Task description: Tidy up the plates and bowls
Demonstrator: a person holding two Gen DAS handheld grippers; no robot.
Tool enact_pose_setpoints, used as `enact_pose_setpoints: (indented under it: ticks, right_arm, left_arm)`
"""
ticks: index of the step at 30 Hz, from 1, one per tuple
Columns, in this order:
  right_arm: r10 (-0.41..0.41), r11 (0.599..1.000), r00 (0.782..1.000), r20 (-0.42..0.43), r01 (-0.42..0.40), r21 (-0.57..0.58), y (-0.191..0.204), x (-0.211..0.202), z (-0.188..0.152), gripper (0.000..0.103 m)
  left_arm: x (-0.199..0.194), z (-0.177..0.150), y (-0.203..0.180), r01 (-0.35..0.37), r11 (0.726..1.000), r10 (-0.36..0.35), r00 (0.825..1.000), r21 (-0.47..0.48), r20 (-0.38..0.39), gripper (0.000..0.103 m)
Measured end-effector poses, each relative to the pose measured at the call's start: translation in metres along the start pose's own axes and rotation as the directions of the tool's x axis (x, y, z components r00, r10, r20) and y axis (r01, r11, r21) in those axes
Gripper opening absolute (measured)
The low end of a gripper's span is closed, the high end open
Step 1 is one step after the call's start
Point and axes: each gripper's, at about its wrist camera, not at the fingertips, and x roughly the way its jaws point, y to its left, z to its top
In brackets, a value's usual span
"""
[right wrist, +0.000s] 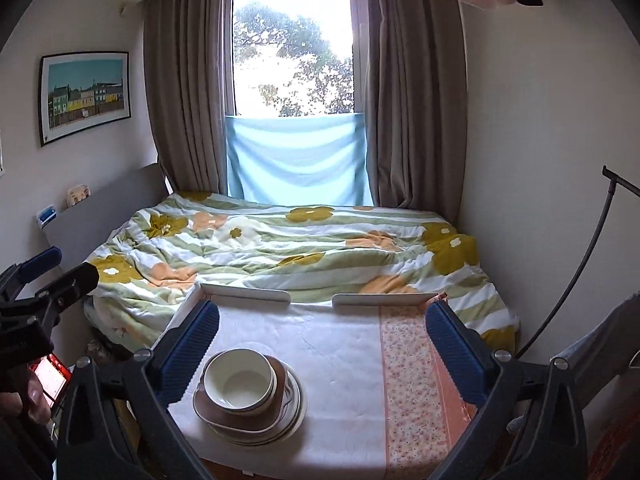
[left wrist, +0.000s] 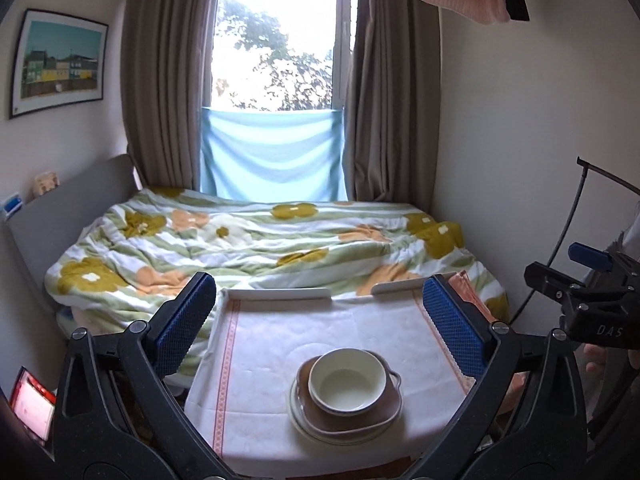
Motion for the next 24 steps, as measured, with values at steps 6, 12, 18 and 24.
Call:
enact_pose_setpoints:
  ticks: [6,12,18,24]
  right_arm:
    - [0.0,1.0,1.0,0.024,0.0,0.014,-0.003,0.001,-0.005,0.103]
    - [-0.009,1.0,0.999,0.042,0.009,0.01,-0.004,-0.001,-0.003,0.103]
    - [-0.021,1.0,0.999,0.048,0.021,0.004,-0.005,0.001,-0.002,0.103]
    - [-0.024,1.0,0.998,0.049,0.023,0.003,-0.006,0.002,-0.001,0.103]
  left_arm:
    - [0.0,-0.011,-0.004,-0.034,0.999,0.034,0.999,-0.014,-0.007,0.103]
    - [0.0,-0.008,-0.008,-0.05,0.999,0.05,0.999,-0.009,0.015,0.103]
    - [0.004,-0.006,-0.013,-0.054,0.999,0.054,0.998,0.001,0.021,0.103]
    - [0.006,-0.005,-0.015,-0.057,0.998,0.056,0.998,0.013,0.018,0.103]
